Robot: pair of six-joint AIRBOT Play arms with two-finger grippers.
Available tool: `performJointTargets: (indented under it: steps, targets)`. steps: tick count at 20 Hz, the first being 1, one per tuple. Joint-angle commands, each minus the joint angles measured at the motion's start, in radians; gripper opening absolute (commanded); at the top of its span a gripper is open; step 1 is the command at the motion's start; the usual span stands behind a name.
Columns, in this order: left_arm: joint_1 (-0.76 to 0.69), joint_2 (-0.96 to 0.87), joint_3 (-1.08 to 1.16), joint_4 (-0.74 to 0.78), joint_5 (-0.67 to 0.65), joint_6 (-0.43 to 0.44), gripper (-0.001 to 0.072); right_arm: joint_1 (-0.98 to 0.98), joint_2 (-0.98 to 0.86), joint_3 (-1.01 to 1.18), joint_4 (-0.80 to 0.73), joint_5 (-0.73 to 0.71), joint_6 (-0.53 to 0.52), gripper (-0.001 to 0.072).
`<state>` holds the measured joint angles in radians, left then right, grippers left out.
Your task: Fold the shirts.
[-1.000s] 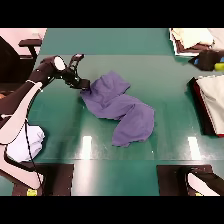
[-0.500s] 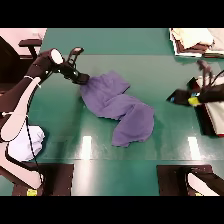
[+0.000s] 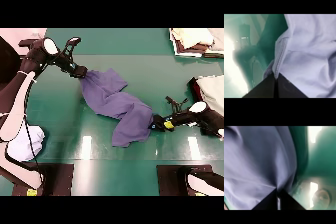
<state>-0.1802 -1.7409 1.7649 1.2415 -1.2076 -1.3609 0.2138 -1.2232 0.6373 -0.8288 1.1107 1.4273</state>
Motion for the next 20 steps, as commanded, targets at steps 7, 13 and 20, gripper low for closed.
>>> performJointTargets:
  steps: [7,13,20]
  targets:
    - [0.000,0.039,0.375,0.008,-0.141,-0.066,0.0023,-0.151,0.180,0.389,-0.144,0.059,-0.021,0.0019]
    - [0.000,0.432,0.348,0.035,0.010,-0.071,0.0022,-0.354,0.367,0.797,-0.151,0.241,-0.022,0.0019]
    - [0.000,0.812,0.348,0.063,0.069,-0.071,0.0021,-0.504,0.431,1.091,-0.170,0.394,-0.021,0.0019]
